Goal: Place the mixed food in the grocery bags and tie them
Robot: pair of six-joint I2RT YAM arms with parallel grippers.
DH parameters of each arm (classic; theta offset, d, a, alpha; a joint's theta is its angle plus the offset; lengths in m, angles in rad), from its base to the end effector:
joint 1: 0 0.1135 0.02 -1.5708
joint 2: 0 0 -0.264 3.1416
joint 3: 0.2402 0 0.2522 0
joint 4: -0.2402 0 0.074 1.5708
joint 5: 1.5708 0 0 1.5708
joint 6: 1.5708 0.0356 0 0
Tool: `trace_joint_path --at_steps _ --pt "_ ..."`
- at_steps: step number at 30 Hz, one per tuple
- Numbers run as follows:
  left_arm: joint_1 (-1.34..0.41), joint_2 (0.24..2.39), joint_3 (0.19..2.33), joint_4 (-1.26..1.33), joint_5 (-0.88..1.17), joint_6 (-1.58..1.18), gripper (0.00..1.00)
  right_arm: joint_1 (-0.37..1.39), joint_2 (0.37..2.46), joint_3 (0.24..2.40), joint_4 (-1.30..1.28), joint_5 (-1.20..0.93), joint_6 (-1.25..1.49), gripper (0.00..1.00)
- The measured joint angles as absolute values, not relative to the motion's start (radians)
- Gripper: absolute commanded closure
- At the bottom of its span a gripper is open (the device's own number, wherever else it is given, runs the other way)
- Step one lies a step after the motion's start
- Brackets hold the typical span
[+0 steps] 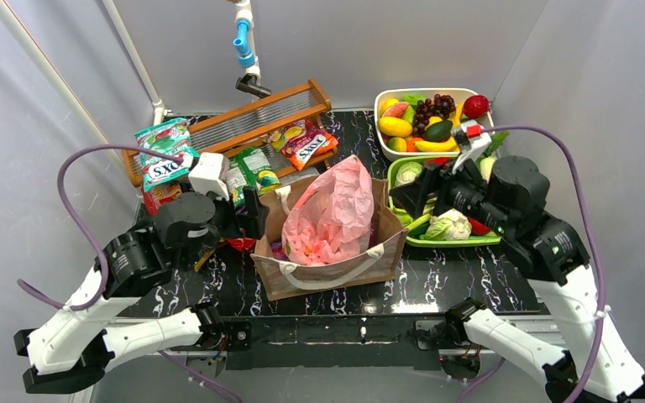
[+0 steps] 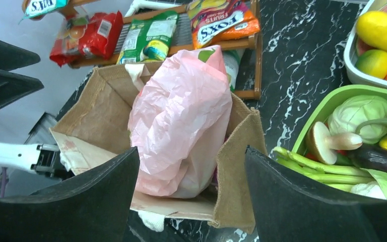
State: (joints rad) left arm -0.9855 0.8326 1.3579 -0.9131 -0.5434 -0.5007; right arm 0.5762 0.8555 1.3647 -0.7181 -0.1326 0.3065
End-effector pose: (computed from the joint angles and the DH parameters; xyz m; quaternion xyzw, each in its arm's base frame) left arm 0.0821 -0.0906 0.4440 0.0467 0.8122 -0.1994 0.5463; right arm 0.1135 0.0794 0.4619 -0.1456 0.7626 0.3149 0.5460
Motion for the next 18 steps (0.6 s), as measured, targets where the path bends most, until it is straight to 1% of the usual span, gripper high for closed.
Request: trace_joint_path --at_steps 5,6,12,18 --pt "-0.986 0.751 1.267 -0.774 -0.662 -0.374 0.02 0.576 0.728 1.205 -0.62 -0.05 0.346 0.14" --pt "-0.986 0.741 1.257 -0.745 -0.712 -0.349 0.02 0.576 0.706 1.18 -0.612 -0.021 0.36 0.14" --pt "-0.986 0.739 1.227 -0.69 -0.85 -0.265 0.02 0.576 0.642 1.115 -0.622 0.076 0.418 0.12" --pt "-0.986 0.687 1.109 -0.63 -0.926 -0.15 0.02 0.575 0.57 1.083 -0.68 0.106 0.449 0.11"
